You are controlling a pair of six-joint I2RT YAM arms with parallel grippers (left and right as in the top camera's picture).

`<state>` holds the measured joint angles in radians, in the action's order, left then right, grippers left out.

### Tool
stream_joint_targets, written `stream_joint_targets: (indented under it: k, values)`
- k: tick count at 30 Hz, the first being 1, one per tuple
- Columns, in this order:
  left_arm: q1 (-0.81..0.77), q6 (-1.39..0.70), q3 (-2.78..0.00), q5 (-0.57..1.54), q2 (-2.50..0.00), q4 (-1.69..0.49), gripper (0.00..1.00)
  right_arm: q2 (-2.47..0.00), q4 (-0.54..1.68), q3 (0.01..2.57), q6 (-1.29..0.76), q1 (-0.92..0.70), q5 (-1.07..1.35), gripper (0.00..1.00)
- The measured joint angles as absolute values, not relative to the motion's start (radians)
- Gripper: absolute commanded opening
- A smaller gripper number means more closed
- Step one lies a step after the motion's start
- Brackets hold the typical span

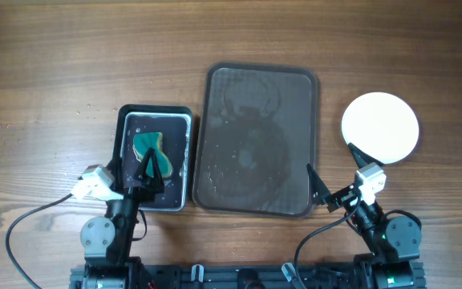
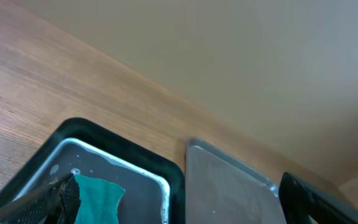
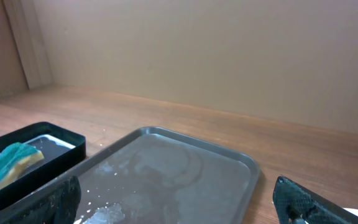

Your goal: Clean dirty plates on tray and stack at the side

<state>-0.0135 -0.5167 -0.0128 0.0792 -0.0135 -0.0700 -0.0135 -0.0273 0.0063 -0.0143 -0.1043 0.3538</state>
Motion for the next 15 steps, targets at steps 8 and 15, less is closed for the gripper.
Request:
stream_joint_targets:
  k: [8, 15]
  values:
    - [-0.028, -0.517, -0.013, 0.073, -0.014, -0.070, 1.00, -0.014, -0.027, 0.006, -0.014, -0.104, 0.354, 1.00]
    - [-0.028, -0.517, -0.013, 0.072, -0.014, -0.070, 1.00, -0.014, -0.027, 0.006, -0.014, -0.104, 0.354, 1.00]
